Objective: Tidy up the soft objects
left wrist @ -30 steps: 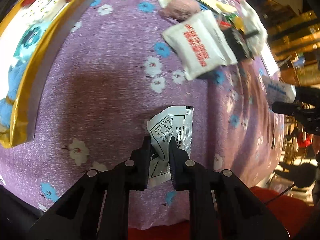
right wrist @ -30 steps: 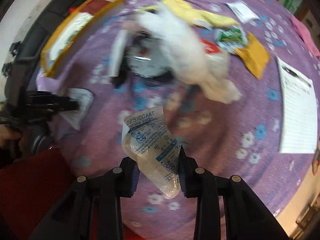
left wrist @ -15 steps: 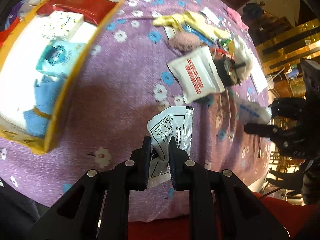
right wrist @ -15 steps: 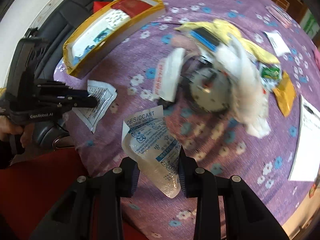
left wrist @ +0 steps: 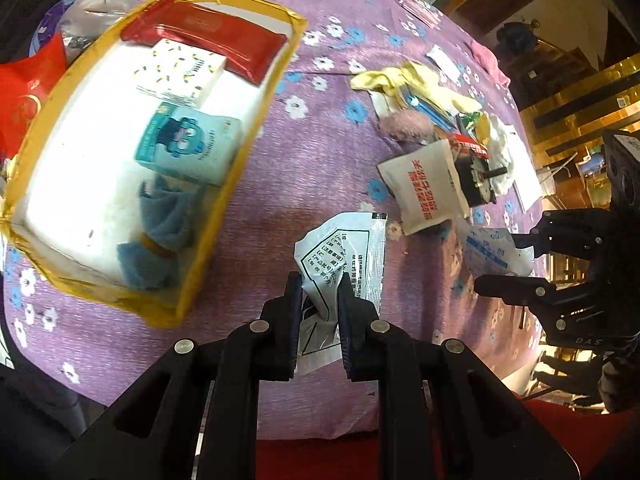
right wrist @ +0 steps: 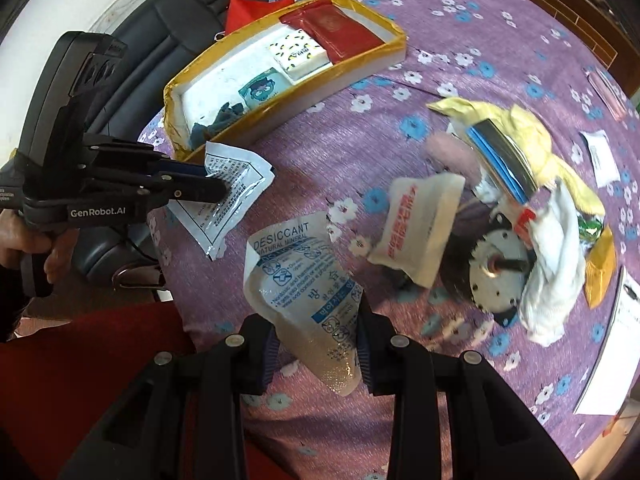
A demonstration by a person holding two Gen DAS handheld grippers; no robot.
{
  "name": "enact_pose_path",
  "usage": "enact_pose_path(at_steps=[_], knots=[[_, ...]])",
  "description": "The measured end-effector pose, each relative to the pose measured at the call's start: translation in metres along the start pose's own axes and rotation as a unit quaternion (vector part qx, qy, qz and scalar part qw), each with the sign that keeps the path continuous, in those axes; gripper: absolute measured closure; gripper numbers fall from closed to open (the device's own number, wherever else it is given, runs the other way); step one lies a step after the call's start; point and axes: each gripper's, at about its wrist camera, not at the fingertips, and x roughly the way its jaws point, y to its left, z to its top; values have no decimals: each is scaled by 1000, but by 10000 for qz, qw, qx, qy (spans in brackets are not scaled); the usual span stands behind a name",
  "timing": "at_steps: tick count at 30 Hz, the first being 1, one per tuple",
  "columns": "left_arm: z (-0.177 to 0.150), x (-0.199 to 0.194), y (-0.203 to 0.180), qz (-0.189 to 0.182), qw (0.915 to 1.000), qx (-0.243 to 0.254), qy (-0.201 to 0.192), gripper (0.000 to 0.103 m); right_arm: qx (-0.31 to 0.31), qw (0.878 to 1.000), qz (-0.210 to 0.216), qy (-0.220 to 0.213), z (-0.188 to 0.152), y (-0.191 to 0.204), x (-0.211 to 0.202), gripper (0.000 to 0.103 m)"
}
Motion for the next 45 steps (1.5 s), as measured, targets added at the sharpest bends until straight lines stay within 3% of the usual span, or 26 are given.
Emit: enact_pose_path(at_steps=[20,26,32,40,45], knots=[[22,-44,69,244,9980,-412,-422,87,-231,9997,20,-76,53,17,6,71],[35,-54,112,549,9939,-738,-613,87,-335,9994,75,-73,66,28,10,71],[47,-39,147,978,9910,-745,-520,87,-361,9993,76,-8,74,34,17,71],[35,-1,144,681,9962,-534,-1,87,-360,9993,-10,56,84,33,19,71],[31,5,143,473,9973,-566,46,87,-466,9989,-67,24,105,41,22,71]])
